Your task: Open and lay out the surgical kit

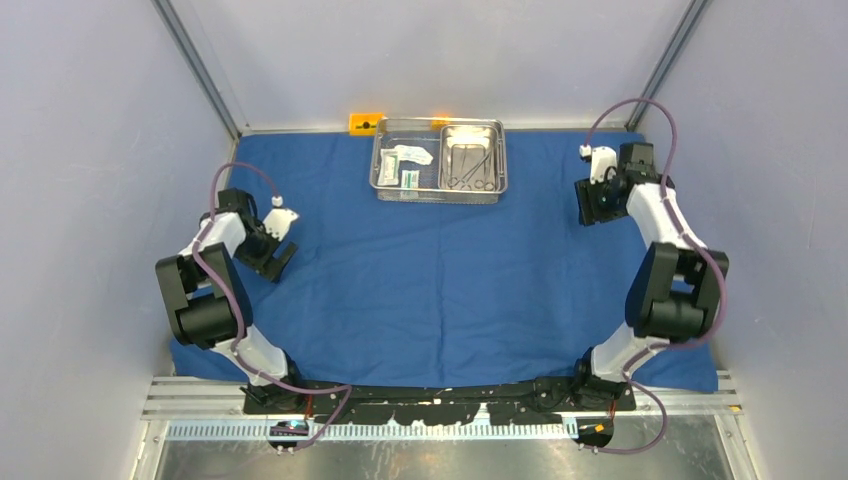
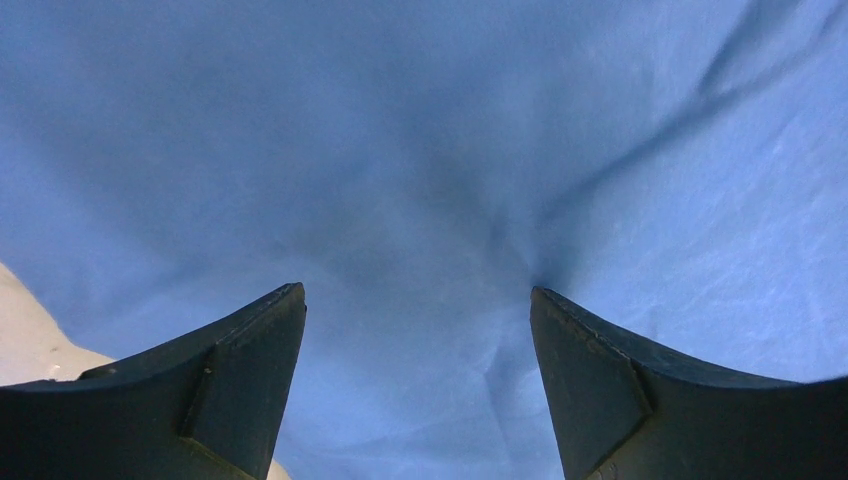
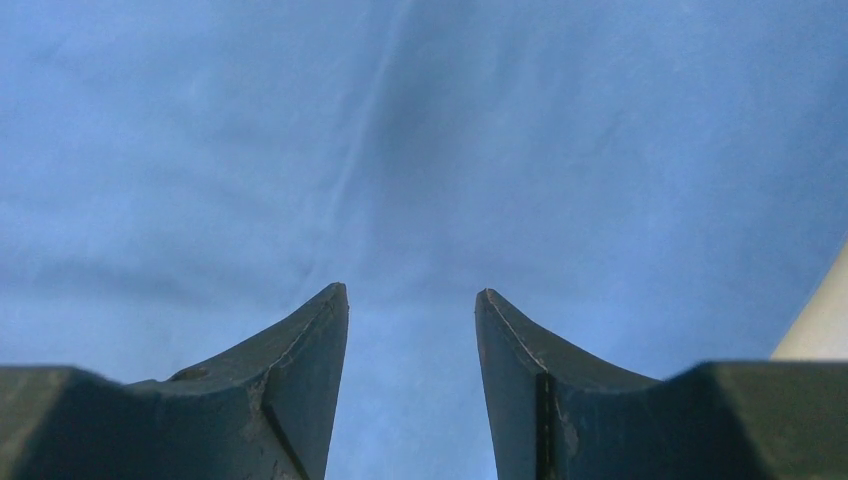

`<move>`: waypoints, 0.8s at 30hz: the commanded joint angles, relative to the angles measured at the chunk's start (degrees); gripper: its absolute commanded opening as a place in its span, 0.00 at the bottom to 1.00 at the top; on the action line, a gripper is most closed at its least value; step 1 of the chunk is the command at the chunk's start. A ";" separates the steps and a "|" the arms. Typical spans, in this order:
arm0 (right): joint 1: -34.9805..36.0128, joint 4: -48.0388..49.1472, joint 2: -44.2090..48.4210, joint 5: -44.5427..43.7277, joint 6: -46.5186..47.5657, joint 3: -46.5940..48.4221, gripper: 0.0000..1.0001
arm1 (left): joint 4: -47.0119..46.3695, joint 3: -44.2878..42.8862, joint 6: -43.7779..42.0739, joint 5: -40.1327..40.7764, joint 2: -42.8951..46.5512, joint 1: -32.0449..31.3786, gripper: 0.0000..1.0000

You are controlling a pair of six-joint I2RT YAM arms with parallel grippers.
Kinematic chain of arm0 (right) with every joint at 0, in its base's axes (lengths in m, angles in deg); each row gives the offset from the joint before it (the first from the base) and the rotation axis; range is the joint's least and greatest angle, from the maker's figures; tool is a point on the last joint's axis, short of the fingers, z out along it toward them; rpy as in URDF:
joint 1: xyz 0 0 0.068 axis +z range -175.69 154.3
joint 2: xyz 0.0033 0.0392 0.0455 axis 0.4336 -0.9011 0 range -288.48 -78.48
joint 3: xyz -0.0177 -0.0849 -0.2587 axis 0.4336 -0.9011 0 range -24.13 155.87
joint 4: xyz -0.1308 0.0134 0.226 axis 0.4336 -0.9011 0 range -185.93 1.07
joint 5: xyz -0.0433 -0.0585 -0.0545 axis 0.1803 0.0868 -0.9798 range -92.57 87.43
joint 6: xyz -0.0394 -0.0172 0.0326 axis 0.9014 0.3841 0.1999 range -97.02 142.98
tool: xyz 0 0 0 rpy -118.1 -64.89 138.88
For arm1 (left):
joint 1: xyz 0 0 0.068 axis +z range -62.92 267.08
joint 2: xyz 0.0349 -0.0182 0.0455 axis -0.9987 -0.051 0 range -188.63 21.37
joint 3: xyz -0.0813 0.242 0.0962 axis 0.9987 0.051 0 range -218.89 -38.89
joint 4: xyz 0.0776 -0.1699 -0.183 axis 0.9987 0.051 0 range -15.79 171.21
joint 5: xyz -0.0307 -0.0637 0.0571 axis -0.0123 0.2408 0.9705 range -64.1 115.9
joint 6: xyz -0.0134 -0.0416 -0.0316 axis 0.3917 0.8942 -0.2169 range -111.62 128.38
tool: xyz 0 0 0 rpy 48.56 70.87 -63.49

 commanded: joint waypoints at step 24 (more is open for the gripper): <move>-0.17 -20.12 25.64 -0.92 22.03 -26.71 0.53 | 1.22 3.64 -3.16 2.20 8.50 4.86 0.86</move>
